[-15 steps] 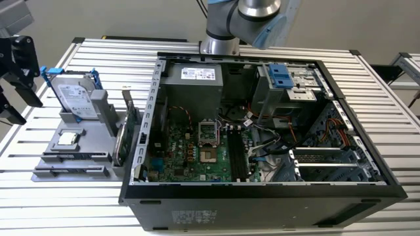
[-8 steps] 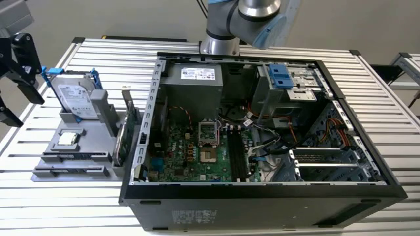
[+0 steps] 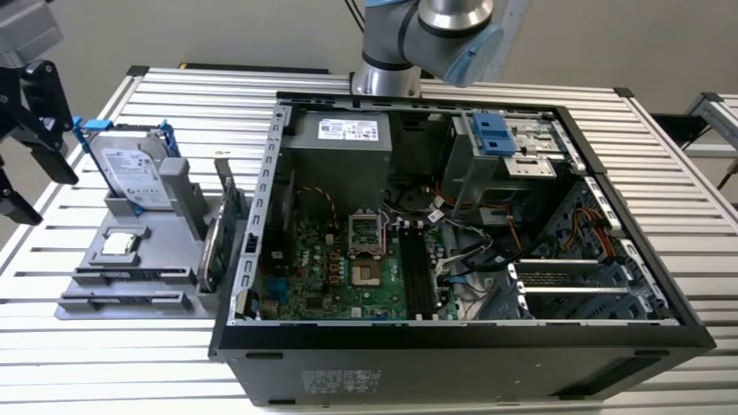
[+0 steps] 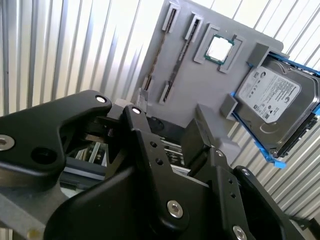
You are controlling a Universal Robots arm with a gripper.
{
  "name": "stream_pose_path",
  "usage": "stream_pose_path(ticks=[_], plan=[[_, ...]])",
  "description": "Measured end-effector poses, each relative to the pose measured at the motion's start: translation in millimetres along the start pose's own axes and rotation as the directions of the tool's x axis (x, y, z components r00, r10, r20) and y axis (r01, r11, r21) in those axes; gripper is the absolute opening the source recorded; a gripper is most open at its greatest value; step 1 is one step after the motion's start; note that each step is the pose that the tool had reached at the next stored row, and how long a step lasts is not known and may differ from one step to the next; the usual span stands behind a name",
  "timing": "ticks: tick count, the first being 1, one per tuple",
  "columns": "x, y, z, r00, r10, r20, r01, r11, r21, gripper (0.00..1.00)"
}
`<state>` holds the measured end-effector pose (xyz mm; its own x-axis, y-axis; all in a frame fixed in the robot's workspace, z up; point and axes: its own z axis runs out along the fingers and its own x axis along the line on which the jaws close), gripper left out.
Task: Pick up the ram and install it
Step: 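Pick up the ram and move it above insertion slot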
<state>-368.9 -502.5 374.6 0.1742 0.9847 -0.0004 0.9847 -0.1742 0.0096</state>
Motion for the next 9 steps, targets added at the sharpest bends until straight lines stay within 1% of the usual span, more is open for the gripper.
stream_pose_path(ticks=[9], plan=[[0.0, -0.1, 4.9, 0.9983, -0.059, -0.0005, 0.059, 0.9983, 0.0001, 1.0]])
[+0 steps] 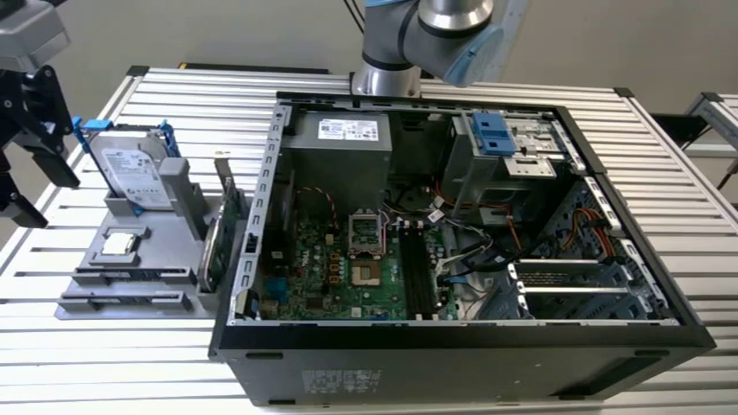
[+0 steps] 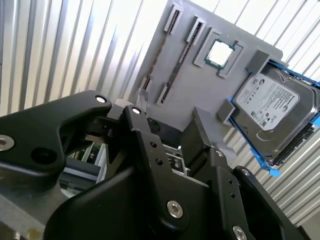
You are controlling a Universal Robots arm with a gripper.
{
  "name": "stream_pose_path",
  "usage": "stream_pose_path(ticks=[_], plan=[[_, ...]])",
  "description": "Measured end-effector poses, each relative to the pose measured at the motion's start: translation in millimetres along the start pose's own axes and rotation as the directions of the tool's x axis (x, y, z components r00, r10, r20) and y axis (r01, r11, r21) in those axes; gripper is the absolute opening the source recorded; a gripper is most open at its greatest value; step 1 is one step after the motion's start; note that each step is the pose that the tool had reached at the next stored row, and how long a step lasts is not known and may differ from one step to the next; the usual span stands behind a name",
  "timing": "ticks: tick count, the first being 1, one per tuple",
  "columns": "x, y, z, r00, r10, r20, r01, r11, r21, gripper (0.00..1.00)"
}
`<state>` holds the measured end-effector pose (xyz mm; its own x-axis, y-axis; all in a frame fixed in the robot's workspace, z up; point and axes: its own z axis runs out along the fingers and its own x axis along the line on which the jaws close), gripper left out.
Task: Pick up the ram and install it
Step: 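Pick up the ram and move it above insertion slot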
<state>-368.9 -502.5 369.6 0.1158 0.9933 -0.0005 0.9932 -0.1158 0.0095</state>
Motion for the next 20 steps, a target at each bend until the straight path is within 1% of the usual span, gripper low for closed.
stream_pose_path(ticks=[6, 11, 20], plan=[[0.0, 0.0, 4.2, 0.9995, -0.033, -0.0003, 0.033, 0.9995, 0.0, 1.0], [-0.1, -0.3, 7.8, 0.9992, -0.04, -0.0005, 0.04, 0.9992, 0.0, 1.0], [-0.3, -2.7, 13.6, 0.9988, -0.049, -0.0003, 0.049, 0.9988, 0.0019, 1.0]])
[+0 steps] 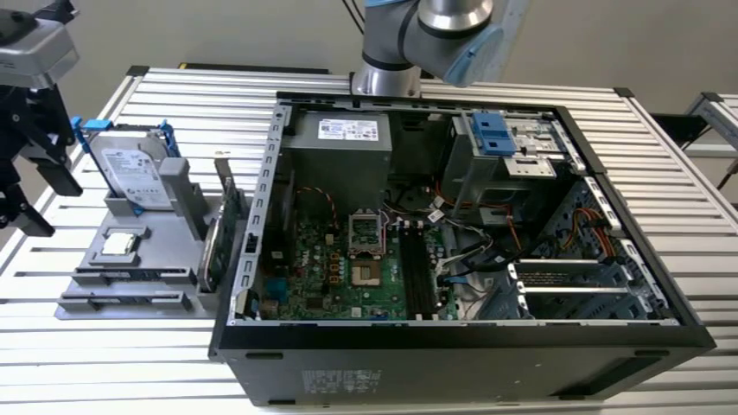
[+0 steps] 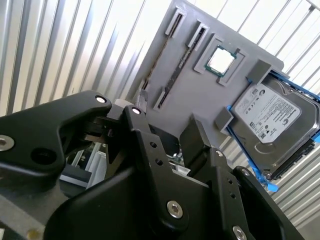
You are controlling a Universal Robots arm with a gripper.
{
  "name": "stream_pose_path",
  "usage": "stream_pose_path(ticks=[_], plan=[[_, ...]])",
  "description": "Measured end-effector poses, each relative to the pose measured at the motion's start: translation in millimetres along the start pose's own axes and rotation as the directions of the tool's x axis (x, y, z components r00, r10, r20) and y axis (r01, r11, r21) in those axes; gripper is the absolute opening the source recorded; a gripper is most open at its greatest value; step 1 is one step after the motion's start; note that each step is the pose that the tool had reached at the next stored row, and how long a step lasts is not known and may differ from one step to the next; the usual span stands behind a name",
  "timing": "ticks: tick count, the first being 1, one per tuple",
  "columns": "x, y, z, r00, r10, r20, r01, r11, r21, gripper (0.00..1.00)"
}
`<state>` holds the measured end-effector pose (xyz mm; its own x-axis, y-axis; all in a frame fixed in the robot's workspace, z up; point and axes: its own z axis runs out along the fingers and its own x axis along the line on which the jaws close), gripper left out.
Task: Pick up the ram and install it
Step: 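Pick up the ram and move it above insertion slot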
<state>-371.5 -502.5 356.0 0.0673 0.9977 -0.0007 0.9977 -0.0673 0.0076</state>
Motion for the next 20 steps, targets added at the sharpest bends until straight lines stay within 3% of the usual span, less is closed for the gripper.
stream_pose_path(ticks=[20], plan=[[0.0, -0.3, 8.7, 1.0, -0.001, 0.0002, 0.001, 1.0, 0.003, 1.0]])
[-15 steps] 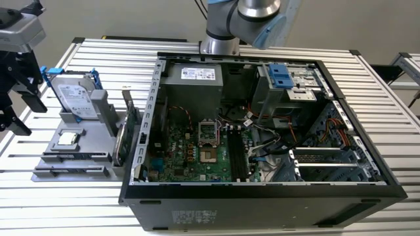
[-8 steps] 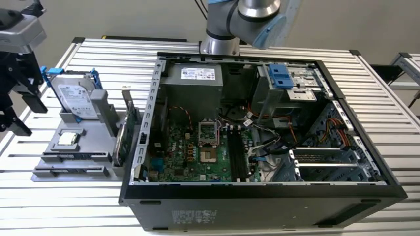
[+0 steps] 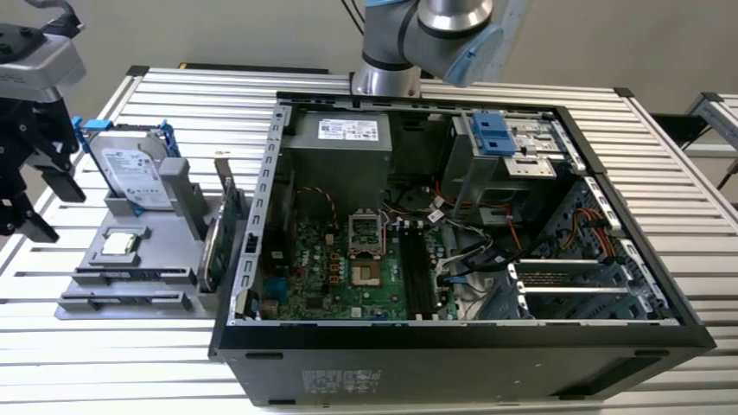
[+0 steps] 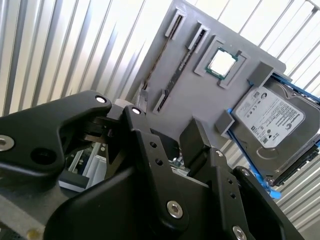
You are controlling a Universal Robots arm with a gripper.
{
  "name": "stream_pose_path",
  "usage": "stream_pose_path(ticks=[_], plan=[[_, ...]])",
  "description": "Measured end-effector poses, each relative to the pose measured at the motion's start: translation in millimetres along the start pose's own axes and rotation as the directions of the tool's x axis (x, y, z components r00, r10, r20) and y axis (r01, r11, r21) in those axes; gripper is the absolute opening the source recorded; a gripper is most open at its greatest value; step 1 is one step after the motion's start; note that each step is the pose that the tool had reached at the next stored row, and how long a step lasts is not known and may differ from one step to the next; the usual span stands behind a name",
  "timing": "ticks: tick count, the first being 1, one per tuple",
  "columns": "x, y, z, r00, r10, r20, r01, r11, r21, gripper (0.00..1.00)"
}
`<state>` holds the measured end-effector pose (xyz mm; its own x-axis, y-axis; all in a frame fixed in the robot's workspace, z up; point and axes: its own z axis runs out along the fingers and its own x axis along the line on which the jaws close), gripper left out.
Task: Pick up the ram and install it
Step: 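Pick up the ram and move it above insertion slot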
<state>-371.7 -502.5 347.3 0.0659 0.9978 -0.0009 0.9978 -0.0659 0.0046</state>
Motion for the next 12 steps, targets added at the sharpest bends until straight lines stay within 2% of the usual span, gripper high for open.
stream_pose_path(ticks=[12], plan=[[0.0, -0.1, 5.7, 0.9997, -0.023, -0.0001, 0.023, 0.9997, 0.0006, 1.0]])
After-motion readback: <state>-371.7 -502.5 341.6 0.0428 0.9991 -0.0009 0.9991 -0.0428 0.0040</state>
